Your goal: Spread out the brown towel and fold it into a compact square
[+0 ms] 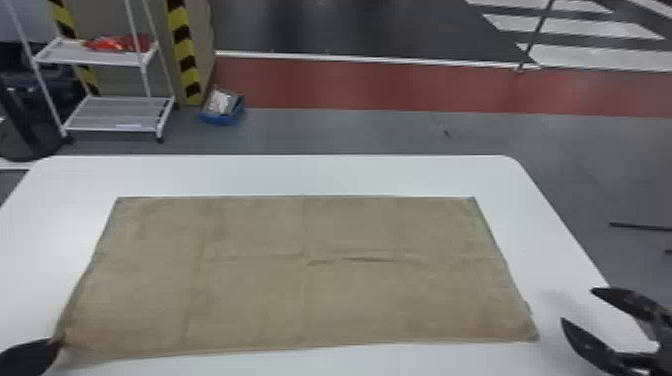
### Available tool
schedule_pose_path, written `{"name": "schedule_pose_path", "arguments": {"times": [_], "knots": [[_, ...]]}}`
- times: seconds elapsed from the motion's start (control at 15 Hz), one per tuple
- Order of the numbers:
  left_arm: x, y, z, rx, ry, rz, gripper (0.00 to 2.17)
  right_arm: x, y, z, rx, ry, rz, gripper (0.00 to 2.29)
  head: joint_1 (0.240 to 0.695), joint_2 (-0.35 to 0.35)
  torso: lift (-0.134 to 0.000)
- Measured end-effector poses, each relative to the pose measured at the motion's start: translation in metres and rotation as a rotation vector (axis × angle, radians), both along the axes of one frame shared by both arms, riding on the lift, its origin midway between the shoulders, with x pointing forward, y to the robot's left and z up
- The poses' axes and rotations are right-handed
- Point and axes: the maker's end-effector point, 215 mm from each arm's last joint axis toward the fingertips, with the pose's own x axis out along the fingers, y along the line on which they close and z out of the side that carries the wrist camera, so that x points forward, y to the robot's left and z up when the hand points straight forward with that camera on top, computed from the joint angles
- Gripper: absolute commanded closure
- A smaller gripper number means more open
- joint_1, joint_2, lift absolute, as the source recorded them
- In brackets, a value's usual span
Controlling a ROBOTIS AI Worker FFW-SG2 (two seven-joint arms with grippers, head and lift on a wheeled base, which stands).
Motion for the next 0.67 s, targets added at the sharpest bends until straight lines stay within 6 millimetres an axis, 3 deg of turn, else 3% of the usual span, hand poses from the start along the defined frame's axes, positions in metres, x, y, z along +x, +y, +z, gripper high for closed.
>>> {"name": "schedule_pose_path", "arguments": {"times": [0.4, 0.67], "knots": [[0.004, -0.009, -0.003, -0.009, 0.000, -0.010, 1.71, -0.009, 0.035, -0.033, 0.028, 0.088, 0.104, 0.33, 0.695, -0.077, -0.119], [0.006, -0.009, -0.001, -0.009, -0.002, -0.013, 1.71, -0.009, 0.048, -0.052, 0.005, 0.158, 0.134, 0.71, 0.695, -0.052, -0.119]]}}
